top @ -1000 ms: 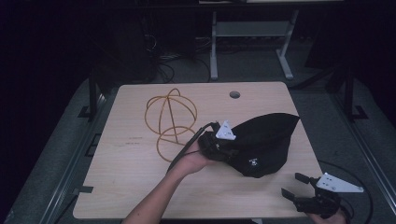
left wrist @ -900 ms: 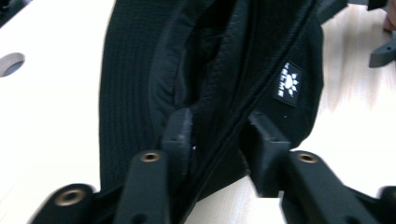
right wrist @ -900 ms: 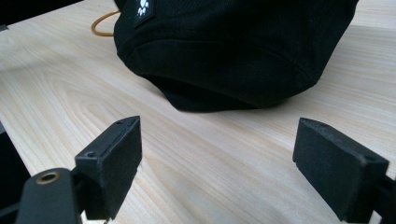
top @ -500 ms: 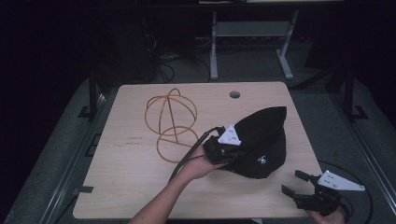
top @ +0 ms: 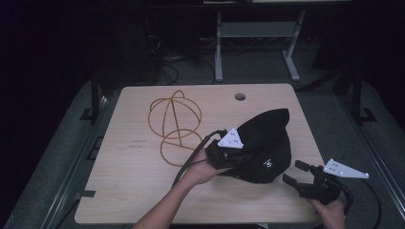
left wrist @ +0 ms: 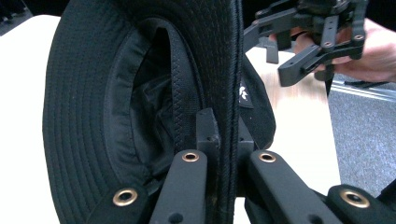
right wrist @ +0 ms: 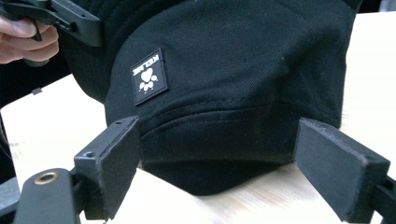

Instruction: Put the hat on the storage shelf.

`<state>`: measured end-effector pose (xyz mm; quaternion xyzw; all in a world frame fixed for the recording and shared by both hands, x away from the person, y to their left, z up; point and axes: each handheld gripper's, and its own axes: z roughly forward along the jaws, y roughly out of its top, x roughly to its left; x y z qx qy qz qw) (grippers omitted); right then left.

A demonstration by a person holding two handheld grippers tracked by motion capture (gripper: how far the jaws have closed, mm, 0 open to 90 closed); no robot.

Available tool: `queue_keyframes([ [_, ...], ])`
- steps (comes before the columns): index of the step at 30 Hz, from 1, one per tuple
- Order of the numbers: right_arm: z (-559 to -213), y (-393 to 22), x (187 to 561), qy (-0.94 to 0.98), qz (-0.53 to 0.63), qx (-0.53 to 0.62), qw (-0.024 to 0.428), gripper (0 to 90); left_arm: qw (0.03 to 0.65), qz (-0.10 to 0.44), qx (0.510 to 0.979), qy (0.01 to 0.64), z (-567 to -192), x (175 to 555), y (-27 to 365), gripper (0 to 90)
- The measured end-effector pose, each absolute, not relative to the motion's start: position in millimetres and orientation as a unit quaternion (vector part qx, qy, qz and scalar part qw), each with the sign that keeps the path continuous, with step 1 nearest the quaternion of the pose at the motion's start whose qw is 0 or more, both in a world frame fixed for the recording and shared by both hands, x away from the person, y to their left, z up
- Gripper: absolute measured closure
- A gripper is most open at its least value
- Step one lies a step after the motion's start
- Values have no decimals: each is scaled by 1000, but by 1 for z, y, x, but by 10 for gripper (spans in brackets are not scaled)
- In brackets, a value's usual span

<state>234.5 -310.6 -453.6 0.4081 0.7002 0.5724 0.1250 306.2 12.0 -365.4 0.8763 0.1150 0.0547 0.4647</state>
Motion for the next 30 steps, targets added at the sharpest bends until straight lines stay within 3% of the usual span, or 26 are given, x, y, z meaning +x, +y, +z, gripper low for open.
queue_keyframes([
  [10,-454,-309,252,688,589,413,94,163,471,51,875,102,-364,304,6,873],
  [15,-460,-305,261,694,594,401,68,344,469,50,876,96,-365,303,2,873],
  [20,-466,-301,265,690,591,408,88,680,470,50,876,93,-365,301,1,873],
  [23,-466,-299,264,688,589,413,98,807,467,51,878,88,-364,299,1,872],
  [30,-459,-302,259,678,594,415,122,864,461,59,882,78,-365,291,0,866],
])
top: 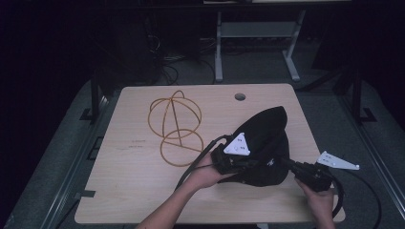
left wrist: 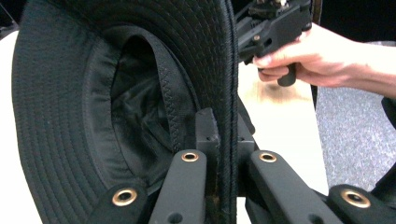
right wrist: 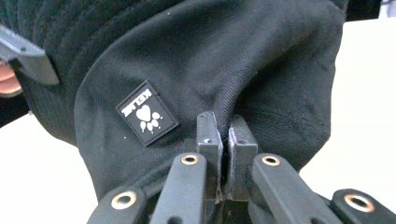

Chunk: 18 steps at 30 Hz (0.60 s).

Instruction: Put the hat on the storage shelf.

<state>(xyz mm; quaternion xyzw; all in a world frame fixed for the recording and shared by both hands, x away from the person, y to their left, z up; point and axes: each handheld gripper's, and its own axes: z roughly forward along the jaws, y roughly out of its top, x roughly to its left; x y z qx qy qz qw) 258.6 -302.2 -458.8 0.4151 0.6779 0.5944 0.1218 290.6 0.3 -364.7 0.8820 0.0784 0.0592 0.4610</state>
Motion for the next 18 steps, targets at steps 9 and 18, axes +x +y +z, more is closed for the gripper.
queue_keyframes([
  [9,-451,-310,254,666,612,404,138,866,455,57,886,74,-361,284,5,772],
  [18,-437,-316,249,668,614,394,148,868,447,68,888,80,-358,280,17,665],
])
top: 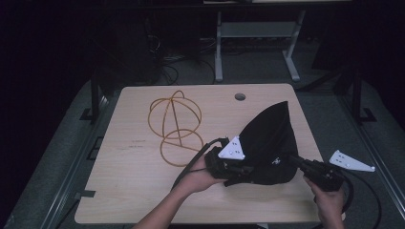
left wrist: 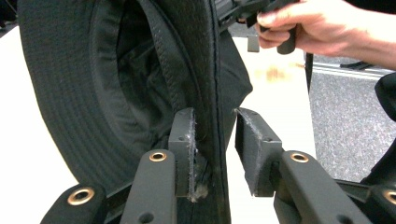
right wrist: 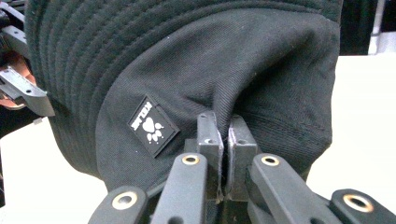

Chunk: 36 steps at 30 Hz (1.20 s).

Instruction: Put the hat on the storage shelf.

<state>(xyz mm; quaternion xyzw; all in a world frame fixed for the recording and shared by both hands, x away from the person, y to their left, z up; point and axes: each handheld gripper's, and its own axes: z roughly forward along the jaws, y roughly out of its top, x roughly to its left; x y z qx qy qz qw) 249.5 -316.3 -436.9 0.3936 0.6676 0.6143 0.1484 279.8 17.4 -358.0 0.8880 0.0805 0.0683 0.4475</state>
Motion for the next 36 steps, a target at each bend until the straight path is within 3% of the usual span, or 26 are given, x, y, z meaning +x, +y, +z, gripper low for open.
queue_keyframes([
  [12,-401,-313,252,695,601,354,174,868,439,70,891,95,-364,270,43,538],
  [36,-332,-297,268,743,566,295,203,869,451,66,878,146,-393,255,111,486],
])
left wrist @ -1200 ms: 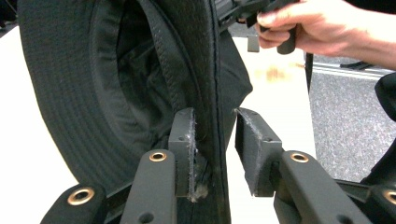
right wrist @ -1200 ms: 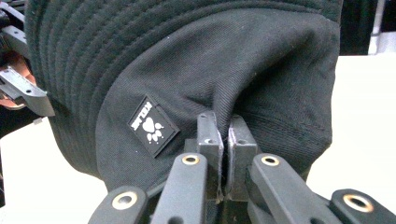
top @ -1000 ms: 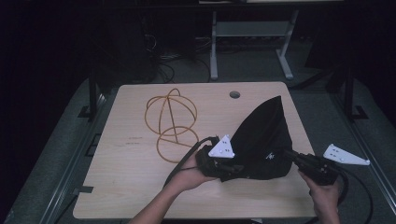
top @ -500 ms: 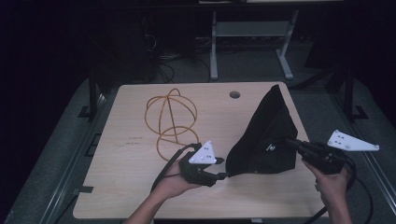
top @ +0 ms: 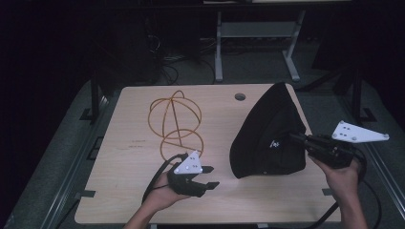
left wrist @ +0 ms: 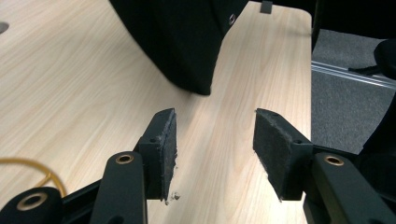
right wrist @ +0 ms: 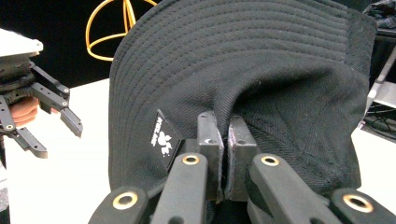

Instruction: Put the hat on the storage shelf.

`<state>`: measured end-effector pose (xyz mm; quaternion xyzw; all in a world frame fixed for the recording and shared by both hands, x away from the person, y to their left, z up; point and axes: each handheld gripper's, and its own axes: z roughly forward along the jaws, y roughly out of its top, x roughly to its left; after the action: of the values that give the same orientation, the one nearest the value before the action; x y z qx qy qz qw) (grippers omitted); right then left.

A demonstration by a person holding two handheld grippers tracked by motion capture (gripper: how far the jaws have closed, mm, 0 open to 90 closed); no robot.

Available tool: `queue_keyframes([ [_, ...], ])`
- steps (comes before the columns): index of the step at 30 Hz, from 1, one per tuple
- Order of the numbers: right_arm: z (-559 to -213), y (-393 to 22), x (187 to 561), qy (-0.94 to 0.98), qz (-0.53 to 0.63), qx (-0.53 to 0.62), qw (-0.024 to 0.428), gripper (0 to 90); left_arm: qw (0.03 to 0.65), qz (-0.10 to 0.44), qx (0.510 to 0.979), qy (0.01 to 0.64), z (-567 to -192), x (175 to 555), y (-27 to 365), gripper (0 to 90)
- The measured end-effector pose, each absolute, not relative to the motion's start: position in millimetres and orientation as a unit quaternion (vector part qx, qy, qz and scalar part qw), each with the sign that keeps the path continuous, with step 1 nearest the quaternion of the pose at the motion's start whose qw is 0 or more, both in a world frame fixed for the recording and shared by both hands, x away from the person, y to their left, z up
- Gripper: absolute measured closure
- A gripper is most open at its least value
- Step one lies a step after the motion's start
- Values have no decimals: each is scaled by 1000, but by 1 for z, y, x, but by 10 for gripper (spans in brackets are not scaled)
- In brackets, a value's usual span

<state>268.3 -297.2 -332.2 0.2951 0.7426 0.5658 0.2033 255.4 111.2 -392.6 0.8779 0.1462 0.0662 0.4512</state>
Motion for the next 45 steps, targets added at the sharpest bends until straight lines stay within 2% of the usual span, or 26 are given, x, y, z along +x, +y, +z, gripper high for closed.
queue_keyframes([
  [17,-297,-280,280,764,553,266,200,869,445,82,874,177,-416,254,145,458],
  [32,-263,-261,291,776,549,235,202,868,447,90,870,187,-424,255,156,417],
  [45,-239,-243,303,784,548,217,197,868,450,96,866,195,-428,254,159,416],
])
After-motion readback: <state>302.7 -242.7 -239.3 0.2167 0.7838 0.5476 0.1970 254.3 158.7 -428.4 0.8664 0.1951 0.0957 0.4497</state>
